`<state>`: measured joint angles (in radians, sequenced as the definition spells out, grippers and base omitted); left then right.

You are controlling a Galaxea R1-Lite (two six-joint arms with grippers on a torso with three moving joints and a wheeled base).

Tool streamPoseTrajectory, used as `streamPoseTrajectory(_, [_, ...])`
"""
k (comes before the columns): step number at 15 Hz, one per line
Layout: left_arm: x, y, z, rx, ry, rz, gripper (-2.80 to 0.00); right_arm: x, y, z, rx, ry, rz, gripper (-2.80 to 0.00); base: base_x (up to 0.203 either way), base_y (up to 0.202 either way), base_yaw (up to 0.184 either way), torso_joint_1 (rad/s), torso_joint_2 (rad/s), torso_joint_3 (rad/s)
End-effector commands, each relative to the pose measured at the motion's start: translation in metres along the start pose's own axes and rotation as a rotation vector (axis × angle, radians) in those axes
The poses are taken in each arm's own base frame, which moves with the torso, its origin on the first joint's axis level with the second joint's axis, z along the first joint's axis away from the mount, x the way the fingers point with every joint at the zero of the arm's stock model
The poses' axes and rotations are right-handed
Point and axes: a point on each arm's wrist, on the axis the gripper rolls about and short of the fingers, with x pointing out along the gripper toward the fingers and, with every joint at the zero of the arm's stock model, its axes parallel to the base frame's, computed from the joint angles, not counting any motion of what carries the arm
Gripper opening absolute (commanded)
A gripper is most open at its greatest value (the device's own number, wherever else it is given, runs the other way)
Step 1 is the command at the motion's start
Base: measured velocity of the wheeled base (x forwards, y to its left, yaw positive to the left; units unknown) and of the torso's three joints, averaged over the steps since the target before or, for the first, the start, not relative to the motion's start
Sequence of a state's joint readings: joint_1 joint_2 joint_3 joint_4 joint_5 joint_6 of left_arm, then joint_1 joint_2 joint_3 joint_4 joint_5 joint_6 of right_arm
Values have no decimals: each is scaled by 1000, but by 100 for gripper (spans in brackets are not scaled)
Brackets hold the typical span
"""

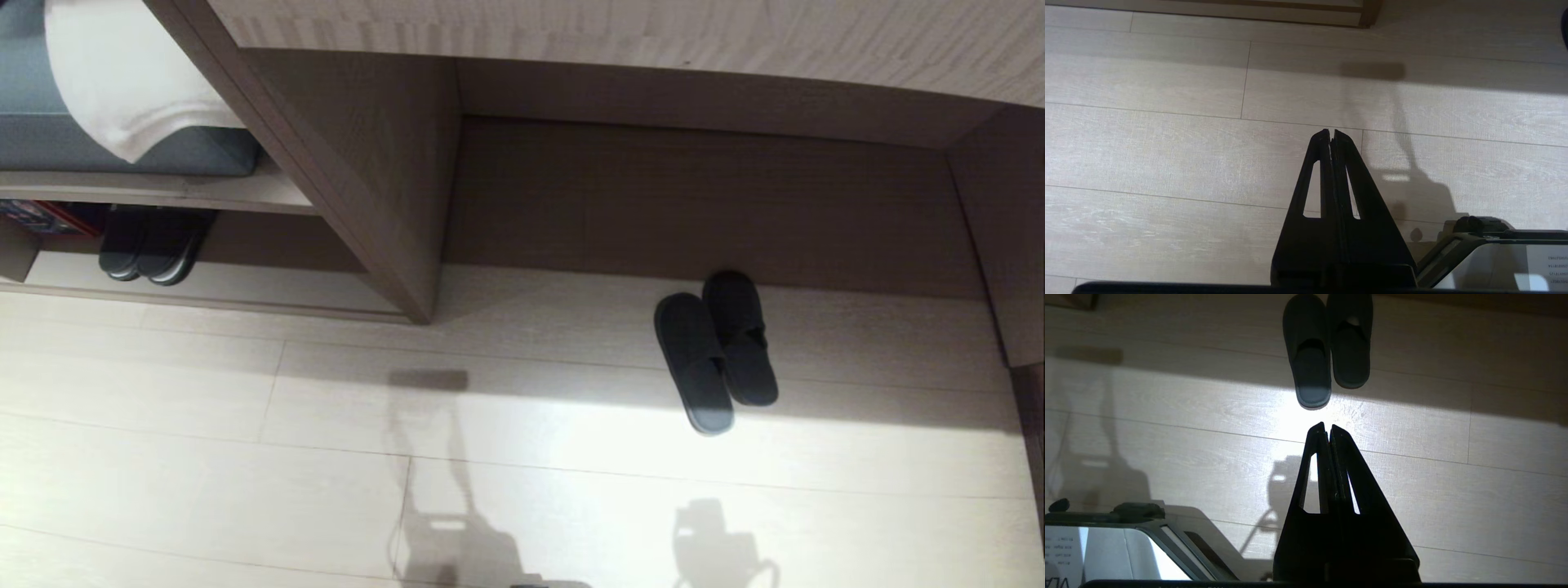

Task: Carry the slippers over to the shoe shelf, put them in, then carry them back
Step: Pick up the slippers on the floor

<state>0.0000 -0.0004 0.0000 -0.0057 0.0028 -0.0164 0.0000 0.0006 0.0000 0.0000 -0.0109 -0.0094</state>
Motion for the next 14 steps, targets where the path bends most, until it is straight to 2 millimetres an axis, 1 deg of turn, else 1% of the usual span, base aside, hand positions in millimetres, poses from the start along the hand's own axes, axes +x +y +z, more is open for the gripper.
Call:
streamPoseTrajectory(1, [0, 0, 0, 0, 0, 0, -280, 0, 0, 0, -8, 2, 2, -280, 0, 0, 0, 7, 2, -200])
streamPoseTrajectory(14, [0, 0, 0, -2, 0, 0, -280, 0, 0, 0, -14, -1, 2, -280, 0, 0, 0, 3, 1, -200])
